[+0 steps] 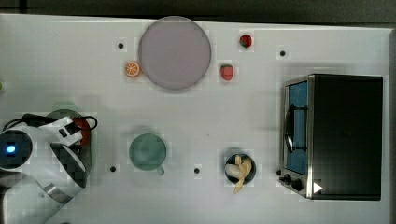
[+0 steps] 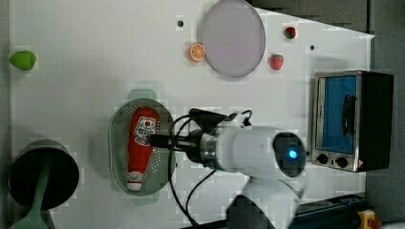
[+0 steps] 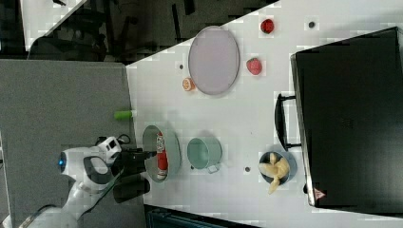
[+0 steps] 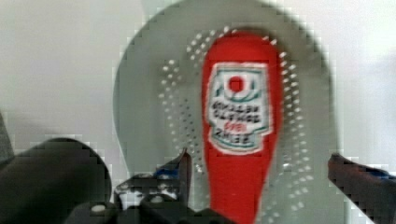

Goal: Pick Ketchup from the table and place it in strainer.

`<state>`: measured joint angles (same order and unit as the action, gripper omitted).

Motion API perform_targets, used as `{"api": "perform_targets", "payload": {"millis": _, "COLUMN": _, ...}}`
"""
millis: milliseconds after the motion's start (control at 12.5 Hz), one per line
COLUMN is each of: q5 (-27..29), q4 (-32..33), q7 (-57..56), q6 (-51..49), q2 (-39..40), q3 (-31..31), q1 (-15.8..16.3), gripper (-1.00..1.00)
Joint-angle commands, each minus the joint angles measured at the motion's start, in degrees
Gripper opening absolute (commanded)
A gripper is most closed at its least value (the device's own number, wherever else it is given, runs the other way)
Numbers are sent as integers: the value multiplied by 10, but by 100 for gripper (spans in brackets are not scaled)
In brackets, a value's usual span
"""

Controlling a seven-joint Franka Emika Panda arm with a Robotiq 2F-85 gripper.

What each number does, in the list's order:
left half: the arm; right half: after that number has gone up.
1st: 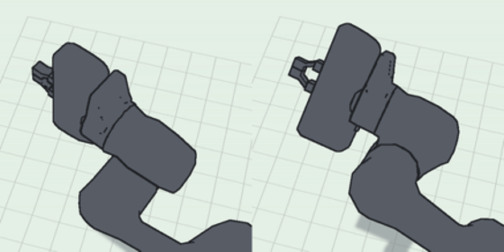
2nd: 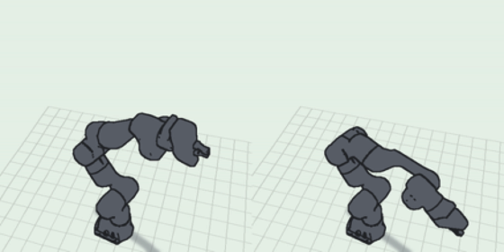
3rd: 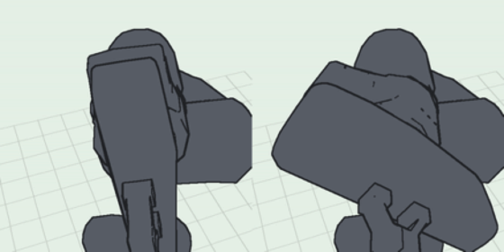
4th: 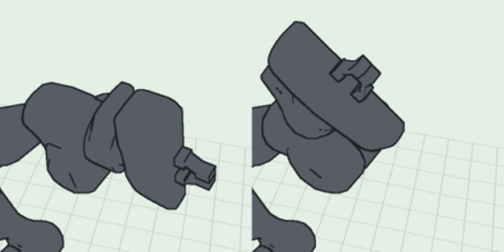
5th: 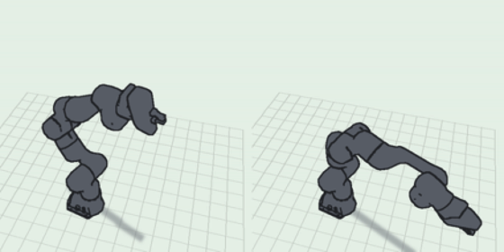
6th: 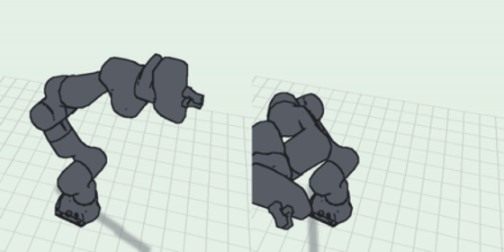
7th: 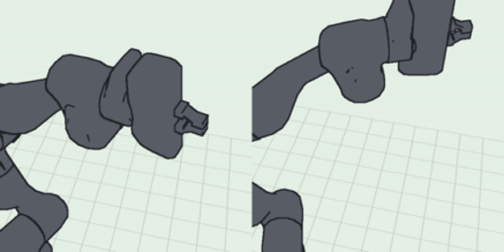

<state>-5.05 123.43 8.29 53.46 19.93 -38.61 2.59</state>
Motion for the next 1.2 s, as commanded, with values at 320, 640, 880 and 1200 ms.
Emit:
{"api": "perform_targets", "payload": {"millis": 320, "q5": 25, "q4": -70, "q7": 34, "q6": -224, "q2": -168, "q3": 10, "q1": -101, "gripper": 100}}
{"api": "perform_targets", "payload": {"millis": 640, "q5": 86, "q4": -137, "q7": 7, "q6": -326, "q2": -227, "q3": 78, "q1": -145, "gripper": 100}}
{"api": "perform_targets", "payload": {"millis": 880, "q5": 86, "q4": -182, "q7": -19, "q6": -425, "q2": -253, "q3": 145, "q1": -153, "gripper": 100}}
{"api": "perform_targets", "payload": {"millis": 1200, "q5": 86, "q4": -252, "q7": -64, "q6": -502, "q2": -249, "q3": 231, "q1": -155, "gripper": 100}}
